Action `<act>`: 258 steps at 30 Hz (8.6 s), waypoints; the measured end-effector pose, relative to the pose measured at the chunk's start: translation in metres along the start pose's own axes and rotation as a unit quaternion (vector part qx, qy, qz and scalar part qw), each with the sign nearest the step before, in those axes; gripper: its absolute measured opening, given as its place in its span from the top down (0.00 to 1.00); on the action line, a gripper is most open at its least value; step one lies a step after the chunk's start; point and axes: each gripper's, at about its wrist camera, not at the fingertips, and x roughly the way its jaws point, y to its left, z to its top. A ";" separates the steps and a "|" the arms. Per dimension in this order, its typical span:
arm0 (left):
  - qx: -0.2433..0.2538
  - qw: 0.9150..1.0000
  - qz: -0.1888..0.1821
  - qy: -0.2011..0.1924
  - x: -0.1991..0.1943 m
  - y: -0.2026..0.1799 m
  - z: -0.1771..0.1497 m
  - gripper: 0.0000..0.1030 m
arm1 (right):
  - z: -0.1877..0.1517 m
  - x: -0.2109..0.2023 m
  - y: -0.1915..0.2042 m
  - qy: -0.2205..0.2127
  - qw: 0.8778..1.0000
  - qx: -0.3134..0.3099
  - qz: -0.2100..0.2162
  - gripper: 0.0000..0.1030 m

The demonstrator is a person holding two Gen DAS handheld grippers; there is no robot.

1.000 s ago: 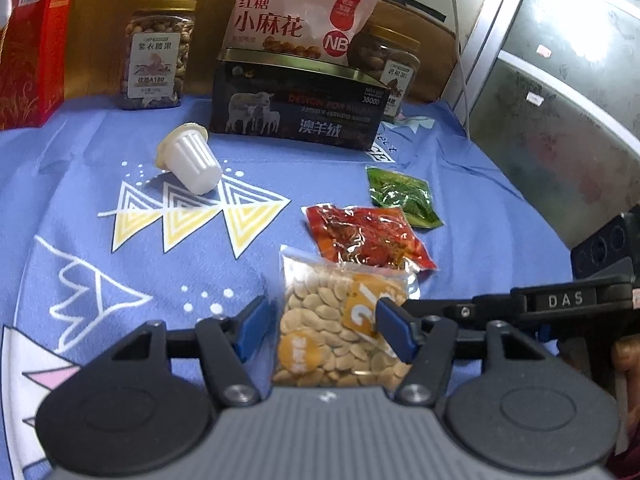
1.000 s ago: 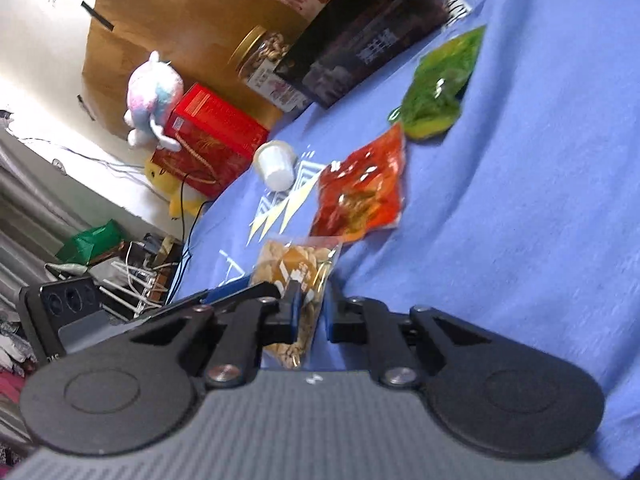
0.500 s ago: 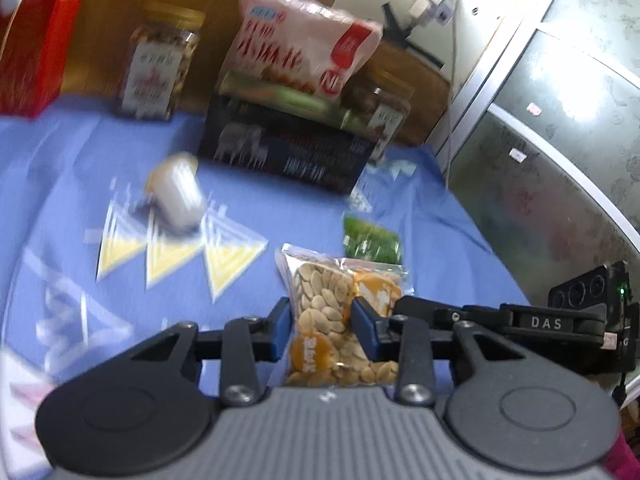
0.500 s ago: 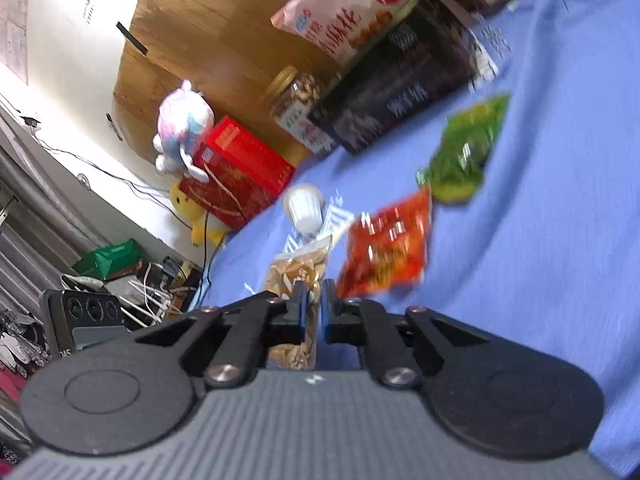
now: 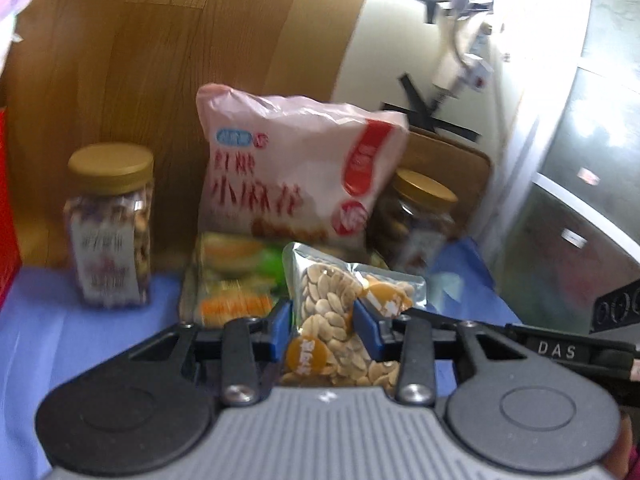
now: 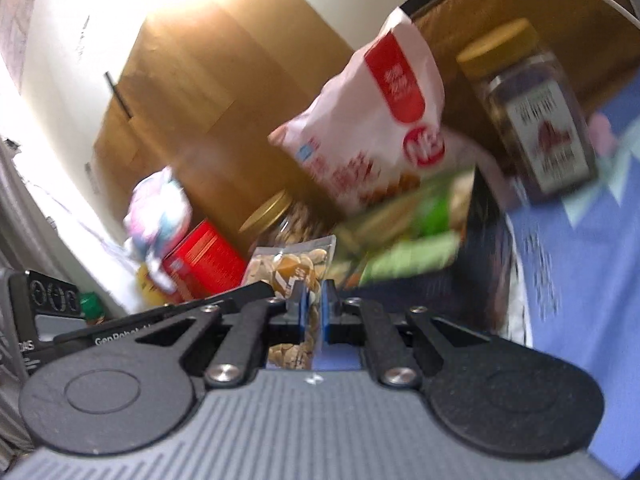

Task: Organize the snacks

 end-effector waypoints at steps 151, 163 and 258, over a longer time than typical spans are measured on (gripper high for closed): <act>0.059 0.986 -0.009 0.153 -0.098 -0.049 -0.180 0.60 | -0.205 -0.077 0.086 0.082 0.937 -0.311 -0.139 0.46; 0.041 0.989 -0.039 0.136 -0.105 -0.037 -0.167 0.68 | -0.205 -0.071 0.100 0.067 0.921 -0.354 -0.145 0.53; -0.060 0.994 -0.031 0.084 -0.163 0.005 -0.213 0.65 | -0.207 -0.086 0.091 0.149 0.974 -0.172 -0.020 0.90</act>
